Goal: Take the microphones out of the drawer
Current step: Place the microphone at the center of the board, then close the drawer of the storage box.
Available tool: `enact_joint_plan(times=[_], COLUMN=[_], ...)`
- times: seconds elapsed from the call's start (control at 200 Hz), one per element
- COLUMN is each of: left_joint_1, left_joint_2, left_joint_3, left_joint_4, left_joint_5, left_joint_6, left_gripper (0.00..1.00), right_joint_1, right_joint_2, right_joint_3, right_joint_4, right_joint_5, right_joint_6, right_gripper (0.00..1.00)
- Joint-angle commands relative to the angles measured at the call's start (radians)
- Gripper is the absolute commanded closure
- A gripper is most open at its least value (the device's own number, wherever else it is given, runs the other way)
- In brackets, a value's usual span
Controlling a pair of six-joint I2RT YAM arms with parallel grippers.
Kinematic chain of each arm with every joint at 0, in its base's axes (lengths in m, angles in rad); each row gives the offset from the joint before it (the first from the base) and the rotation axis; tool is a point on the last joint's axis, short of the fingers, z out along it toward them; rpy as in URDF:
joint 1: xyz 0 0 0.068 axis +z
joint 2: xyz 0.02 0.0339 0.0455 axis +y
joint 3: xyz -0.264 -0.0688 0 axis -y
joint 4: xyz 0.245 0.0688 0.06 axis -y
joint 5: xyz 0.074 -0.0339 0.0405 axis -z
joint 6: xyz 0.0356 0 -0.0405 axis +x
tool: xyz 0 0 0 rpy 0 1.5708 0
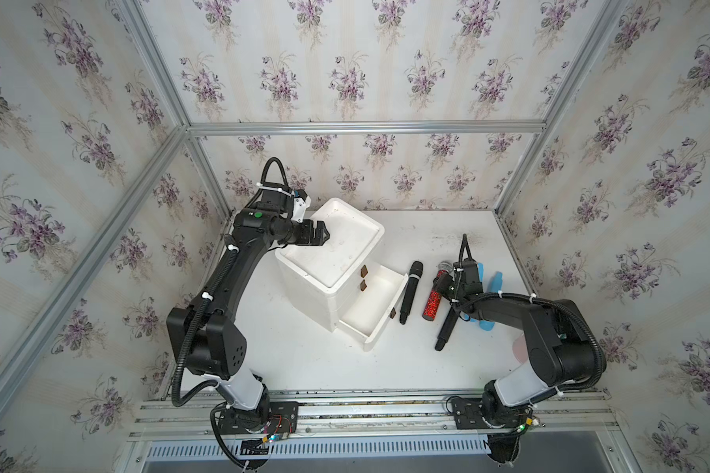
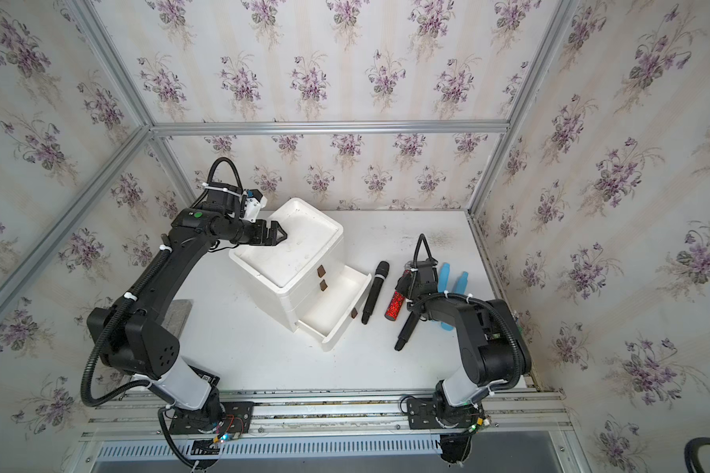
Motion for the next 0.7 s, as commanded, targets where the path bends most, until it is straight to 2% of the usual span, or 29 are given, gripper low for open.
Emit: enact_joint_plan(times=[0.0, 0.155, 0.355, 0.42, 0.694], left_joint_1=[0.001, 0.001, 0.001, 0.002, 0.001], left_joint_2=[0.0, 0.0, 0.0, 0.0, 0.003], left_joint_3=[-0.005, -0.005, -0.005, -0.006, -0.005], left_joint_4=[-0.048, -0.048, -0.047, -0.047, -0.047], left_joint_5=[0.008, 0.007, 0.009, 0.011, 0.01], left_joint_6=[-0.006, -0.006, -0.007, -0.008, -0.009], left_gripper=[0.01, 0.01, 0.01, 0.01, 0.01], right_joint_1=[0.0, 0.011, 0.035, 0.039, 0.133], right_joint_2=[-0.015, -0.07, -0.147, -0.158, -0.191], right_joint_3=[0.002, 0.013, 0.06, 0.068, 0.085], right_joint_4=[-0.015, -0.017, -0.105, -0.13, -0.251], right_joint_5=[0.018, 0.027, 0.069, 0.06, 0.091], right_joint_6=[-0.005, -0.049, -0.111, -0.125, -0.174], right_gripper=[0.45, 0.4, 0.21, 0.01, 0.0])
